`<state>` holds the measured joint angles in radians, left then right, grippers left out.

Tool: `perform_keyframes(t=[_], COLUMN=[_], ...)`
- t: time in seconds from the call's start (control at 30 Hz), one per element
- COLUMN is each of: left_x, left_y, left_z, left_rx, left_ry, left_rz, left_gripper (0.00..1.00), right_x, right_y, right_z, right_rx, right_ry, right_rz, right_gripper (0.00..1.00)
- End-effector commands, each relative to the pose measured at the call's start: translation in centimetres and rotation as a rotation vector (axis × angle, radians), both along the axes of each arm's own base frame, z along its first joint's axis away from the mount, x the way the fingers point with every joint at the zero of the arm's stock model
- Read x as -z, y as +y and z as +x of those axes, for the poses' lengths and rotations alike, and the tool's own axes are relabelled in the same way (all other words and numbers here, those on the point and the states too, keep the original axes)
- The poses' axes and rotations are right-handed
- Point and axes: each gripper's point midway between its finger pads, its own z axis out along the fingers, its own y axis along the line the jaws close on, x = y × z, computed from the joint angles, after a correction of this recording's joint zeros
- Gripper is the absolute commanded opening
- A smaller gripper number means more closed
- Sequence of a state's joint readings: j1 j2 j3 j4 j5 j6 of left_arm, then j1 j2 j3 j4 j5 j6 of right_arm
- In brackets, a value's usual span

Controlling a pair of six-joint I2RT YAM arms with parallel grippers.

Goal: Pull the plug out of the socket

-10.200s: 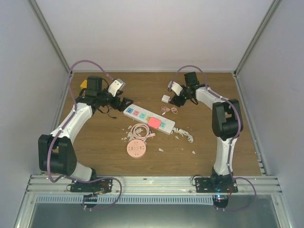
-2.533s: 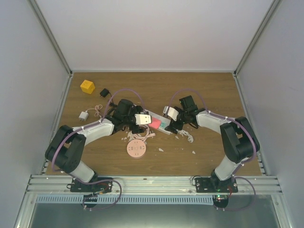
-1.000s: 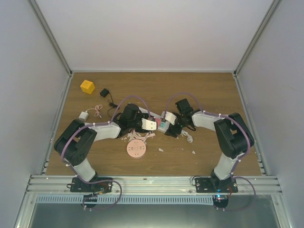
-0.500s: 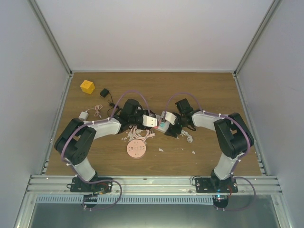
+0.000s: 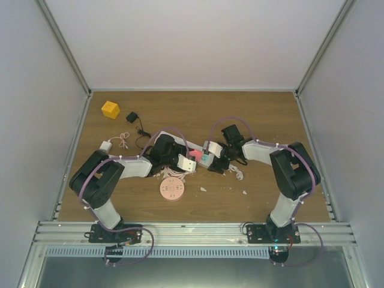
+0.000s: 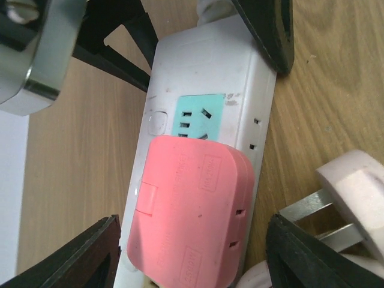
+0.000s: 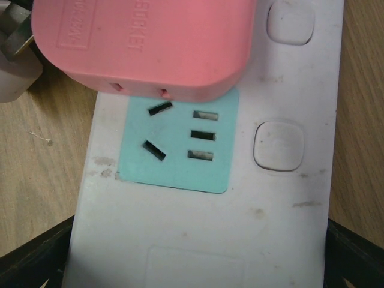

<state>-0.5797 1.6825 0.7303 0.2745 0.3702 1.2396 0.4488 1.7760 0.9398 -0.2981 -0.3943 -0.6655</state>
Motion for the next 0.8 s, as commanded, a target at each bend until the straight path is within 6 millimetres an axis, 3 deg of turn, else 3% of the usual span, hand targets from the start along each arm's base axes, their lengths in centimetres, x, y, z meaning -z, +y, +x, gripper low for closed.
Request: perform_keyframes(t=[0.0, 0.27, 0.5, 0.57, 0.77], left_x=[-0.5, -1.7, -3.8, -4.3, -3.2], left_y=[-0.5, -0.1, -1.2, -1.5, -1.7], left_z=[1.5, 2.6, 0.2, 0.2, 1.4], left_rx=[-0.024, -0.077, 0.026, 0.036, 0.011], left_ry=[-0.167, -0.345, -0.175, -0.142, -0.112], left_rz=[0.010, 0.012, -0.064, -0.074, -0.032], left_gripper=[0.66, 0.54, 0.42, 0.40, 0.38], right_x=[1.0, 1.2, 1.0, 1.0, 0.8], right_y=[0.7, 0.6, 0.6, 0.6, 0.6], right_z=[-1.6, -1.8, -1.8, -1.8, -1.8], right_rx=[-0.069, -0.076, -0.075, -0.076, -0.079], right_ry=[0.053, 0.062, 0.057, 0.054, 0.051], right_rz=[-0.005, -0.007, -0.007, -0.005, -0.003], right_gripper=[0.40, 0.38, 0.38, 0.38, 0.37])
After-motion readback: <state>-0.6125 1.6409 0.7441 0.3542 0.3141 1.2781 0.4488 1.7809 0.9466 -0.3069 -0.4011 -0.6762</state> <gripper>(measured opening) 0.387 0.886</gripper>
